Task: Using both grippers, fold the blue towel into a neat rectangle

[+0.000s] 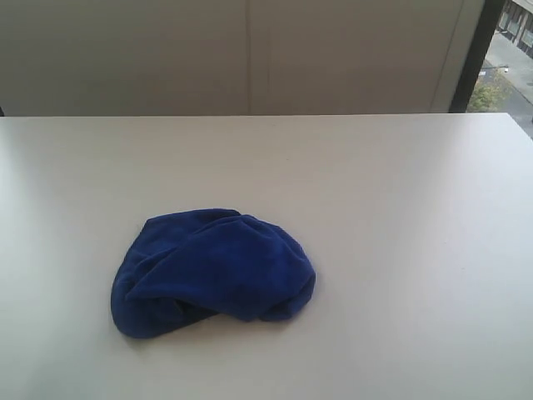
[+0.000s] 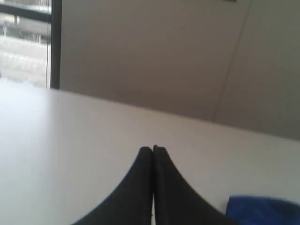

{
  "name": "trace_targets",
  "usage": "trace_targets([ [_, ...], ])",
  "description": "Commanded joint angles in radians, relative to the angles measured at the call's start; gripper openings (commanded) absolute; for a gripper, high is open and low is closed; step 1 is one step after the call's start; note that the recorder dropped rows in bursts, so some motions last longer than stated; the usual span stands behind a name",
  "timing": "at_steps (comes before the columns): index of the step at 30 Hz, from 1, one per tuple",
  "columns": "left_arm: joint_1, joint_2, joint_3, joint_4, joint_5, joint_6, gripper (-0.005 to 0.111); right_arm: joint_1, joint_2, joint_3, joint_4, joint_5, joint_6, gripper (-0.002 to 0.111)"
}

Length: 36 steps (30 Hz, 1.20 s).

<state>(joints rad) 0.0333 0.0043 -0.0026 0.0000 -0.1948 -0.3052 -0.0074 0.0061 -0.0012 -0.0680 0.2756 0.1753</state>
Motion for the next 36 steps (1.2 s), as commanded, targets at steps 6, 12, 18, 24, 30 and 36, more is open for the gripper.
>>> trace_targets([
  [6,0.003,-0.004,0.003,0.000,-0.238,-0.001,0.000,-0.005,-0.006,0.001,-0.016,-0.011,-0.002,0.000],
  [12,0.003,-0.003,0.003,0.000,-0.269,0.093,0.000,-0.005,-0.006,0.001,-0.040,-0.009,-0.200,0.000],
  [18,0.003,0.039,-0.031,0.000,-0.330,0.127,0.000,-0.005,-0.006,0.001,-0.040,-0.052,-0.202,0.000],
  [24,0.003,0.049,-0.044,0.000,-0.470,0.115,0.000,-0.005,-0.006,0.001,-0.038,-0.235,-0.200,0.000],
  [30,0.003,0.049,-0.044,0.009,-0.483,0.115,0.000,-0.005,-0.006,0.001,-0.038,-0.406,-0.198,0.000],
  [36,0.003,0.049,-0.044,0.009,-0.511,0.122,0.000,-0.005,-0.006,0.001,-0.016,-0.700,-0.090,0.000],
])
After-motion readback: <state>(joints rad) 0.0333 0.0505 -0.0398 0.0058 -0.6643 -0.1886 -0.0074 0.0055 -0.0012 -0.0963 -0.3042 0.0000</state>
